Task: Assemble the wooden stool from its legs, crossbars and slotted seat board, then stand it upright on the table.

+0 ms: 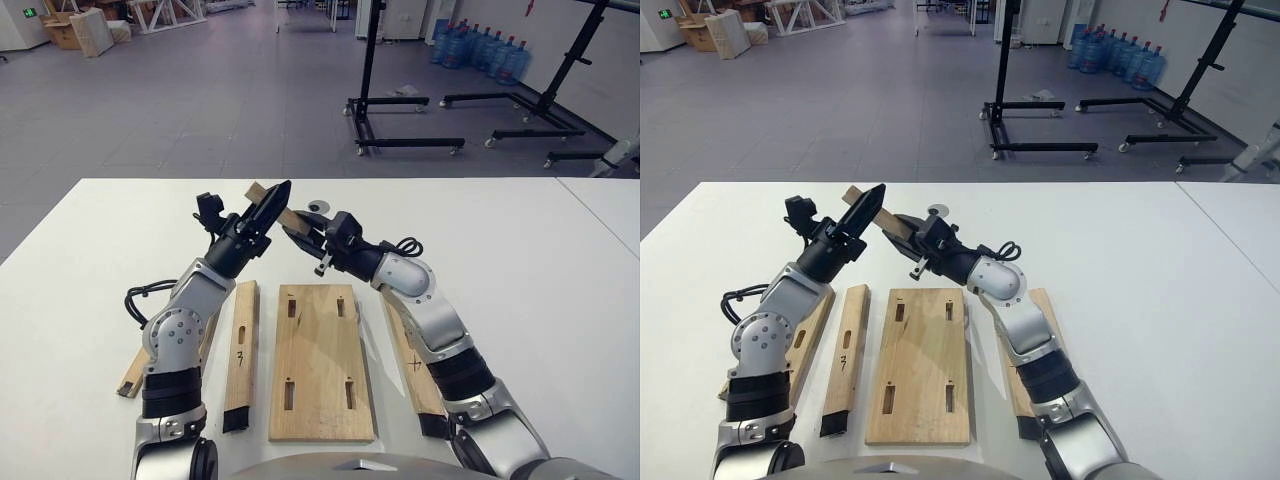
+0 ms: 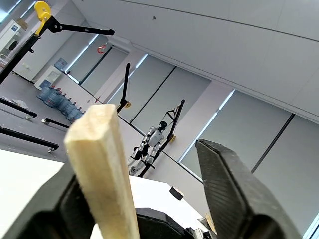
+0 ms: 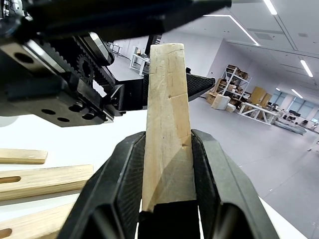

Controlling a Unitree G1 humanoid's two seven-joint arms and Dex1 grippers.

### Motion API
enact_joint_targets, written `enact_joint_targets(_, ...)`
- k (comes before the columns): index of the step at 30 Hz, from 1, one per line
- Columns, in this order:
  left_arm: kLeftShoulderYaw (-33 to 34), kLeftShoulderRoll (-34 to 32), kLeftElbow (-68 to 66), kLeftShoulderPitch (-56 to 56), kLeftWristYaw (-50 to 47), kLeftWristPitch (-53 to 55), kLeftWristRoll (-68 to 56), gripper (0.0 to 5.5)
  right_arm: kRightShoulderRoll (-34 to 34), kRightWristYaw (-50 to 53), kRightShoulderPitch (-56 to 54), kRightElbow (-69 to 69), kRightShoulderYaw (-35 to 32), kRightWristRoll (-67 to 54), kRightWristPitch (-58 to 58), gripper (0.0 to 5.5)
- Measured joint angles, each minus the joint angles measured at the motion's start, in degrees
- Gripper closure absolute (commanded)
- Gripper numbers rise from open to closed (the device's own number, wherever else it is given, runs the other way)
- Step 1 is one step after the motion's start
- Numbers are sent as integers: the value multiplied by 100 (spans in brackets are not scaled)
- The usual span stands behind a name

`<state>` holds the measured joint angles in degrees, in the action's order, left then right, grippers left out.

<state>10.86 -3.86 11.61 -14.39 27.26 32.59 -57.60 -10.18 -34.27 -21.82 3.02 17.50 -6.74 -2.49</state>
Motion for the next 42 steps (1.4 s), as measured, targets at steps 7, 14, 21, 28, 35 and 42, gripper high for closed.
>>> enact_joint_targets(7,-110,-37,-66,17,-12,-64,259,409,-40,-121,0,-2,-71,-126,-119,423)
enact_joint_targets(14,-148,20,-150,16,-16,-139,323,497,-128,-255,73,89,-184,-292,-229,423)
enact_joint_targets(21,-435,52,-193,13,-24,-450,942,511,-263,-234,114,92,-235,-270,-366,423)
enact_joint_targets(28,-517,32,-391,-83,28,-932,1469,511,-255,-218,113,35,-456,-480,-881,298)
enact_joint_targets(35,282,-103,400,50,-623,-1300,1422,511,-353,48,121,998,-1679,-1976,-2431,273)
enact_joint_targets(42,500,-797,2310,1759,-1401,-491,1395,511,-299,1458,120,1081,-2702,-1868,-2455,273)
